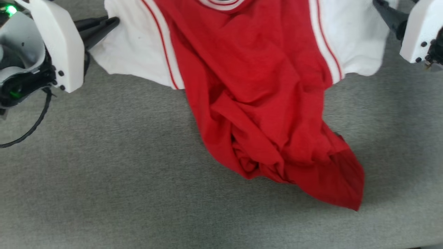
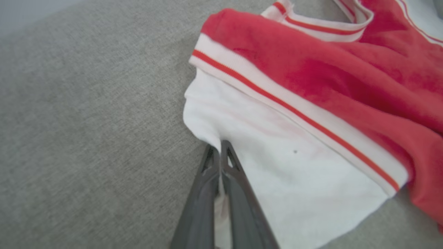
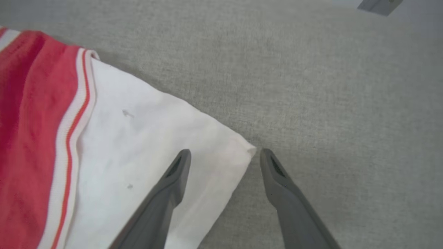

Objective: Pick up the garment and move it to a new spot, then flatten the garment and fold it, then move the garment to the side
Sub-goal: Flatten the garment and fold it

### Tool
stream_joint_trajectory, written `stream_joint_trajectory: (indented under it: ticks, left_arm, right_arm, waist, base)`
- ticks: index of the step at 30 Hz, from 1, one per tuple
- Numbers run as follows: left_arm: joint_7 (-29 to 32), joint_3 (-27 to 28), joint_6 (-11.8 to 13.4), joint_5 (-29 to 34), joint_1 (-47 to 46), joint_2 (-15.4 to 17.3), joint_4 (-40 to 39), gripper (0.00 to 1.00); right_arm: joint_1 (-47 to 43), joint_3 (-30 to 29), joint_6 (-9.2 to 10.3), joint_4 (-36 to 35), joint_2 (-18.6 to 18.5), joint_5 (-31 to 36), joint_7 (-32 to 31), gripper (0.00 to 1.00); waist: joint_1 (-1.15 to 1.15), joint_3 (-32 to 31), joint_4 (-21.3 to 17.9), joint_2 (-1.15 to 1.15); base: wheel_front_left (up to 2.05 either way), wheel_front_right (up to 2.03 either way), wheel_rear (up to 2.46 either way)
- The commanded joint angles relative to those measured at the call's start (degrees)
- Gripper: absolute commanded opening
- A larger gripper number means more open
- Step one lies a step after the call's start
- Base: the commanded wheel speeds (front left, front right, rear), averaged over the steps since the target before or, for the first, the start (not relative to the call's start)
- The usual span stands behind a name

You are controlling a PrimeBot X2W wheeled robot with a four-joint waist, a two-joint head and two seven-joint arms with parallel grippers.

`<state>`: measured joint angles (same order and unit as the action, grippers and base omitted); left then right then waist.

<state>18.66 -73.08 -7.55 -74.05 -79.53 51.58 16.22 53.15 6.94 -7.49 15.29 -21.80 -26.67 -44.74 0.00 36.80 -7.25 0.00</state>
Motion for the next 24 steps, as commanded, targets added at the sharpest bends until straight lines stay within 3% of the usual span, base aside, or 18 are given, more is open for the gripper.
stream_joint_trajectory:
  ticks: [1, 9, 10, 11, 12, 17, 24]
  left_arm:
    - [-0.1, -0.4, 0.1, 0.5, -0.4, -0.4, -0.1, 0.00]
    - [-2.0, -0.6, 0.1, 0.8, 0.9, -1.0, -0.7, 0.00]
    - [-2.3, -0.6, 0.1, 0.5, 0.9, -1.2, -0.8, 0.00]
    - [-2.6, -0.5, 0.1, 0.0, 0.9, -1.3, -0.9, 0.00]
    - [-3.0, -0.5, 0.1, -0.2, 0.9, -1.6, -0.9, 0.00]
    - [-5.3, -0.3, 0.1, -1.9, 1.1, -2.1, -0.8, 0.00]
    - [-14.9, 1.2, 0.1, -7.2, -1.7, -3.3, 5.7, 0.00]
  right_arm:
    - [0.8, 0.4, 0.00, 0.7, 0.0, -0.7, -0.7, 1.00]
    - [3.7, 0.5, 0.00, 7.8, 1.3, 1.0, -6.9, 1.00]
    - [3.6, 0.6, 0.00, 8.0, 1.6, 0.9, -7.4, 0.53]
    - [3.6, 0.6, 0.00, 8.0, 1.7, 1.0, -7.7, 0.30]
    - [3.6, 0.5, 0.00, 7.9, 1.8, 1.2, -7.5, 0.00]
    - [4.6, -1.0, 0.00, 6.4, 1.5, 1.6, -3.7, 0.00]
    - [9.5, -6.4, 0.00, 7.0, 3.9, 5.7, 6.2, 0.00]
  waist:
    - [0.00, 0.6, 0.8, 0.00]
    - [0.00, 1.2, 1.8, 0.00]
    - [0.00, 1.2, 1.8, 0.00]
    - [0.00, 1.1, 1.8, 0.00]
    - [0.00, 0.9, 1.9, 0.00]
    - [0.00, -0.6, 2.1, 0.00]
    - [0.00, -3.1, 3.0, 0.00]
  base:
    - [0.00, 0.00, 0.00]
    - [0.00, 0.00, 0.00]
    - [0.00, 0.00, 0.00]
    - [0.00, 0.00, 0.00]
    - [0.00, 0.00, 0.00]
    - [0.00, 0.00, 0.00]
    - [0.00, 0.00, 0.00]
